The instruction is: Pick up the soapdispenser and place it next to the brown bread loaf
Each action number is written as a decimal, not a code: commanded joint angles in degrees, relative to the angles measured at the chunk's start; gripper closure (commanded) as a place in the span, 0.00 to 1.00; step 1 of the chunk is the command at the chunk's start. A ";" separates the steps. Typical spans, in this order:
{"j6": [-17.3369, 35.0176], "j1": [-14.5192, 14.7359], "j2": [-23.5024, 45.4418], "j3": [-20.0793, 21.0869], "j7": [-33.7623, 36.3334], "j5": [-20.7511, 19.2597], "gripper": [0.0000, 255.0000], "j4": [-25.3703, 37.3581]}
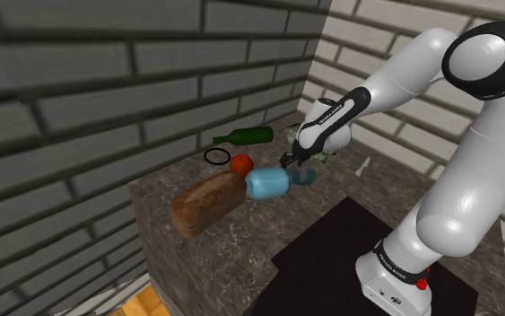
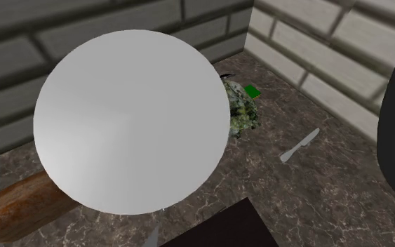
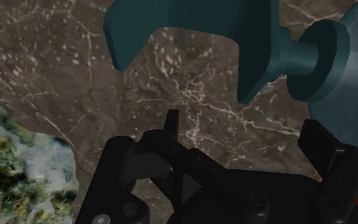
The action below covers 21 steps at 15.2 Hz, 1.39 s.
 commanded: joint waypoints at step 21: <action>-10.54 -1.23 -7.54 4.88 -44.31 -5.69 0.00 -6.54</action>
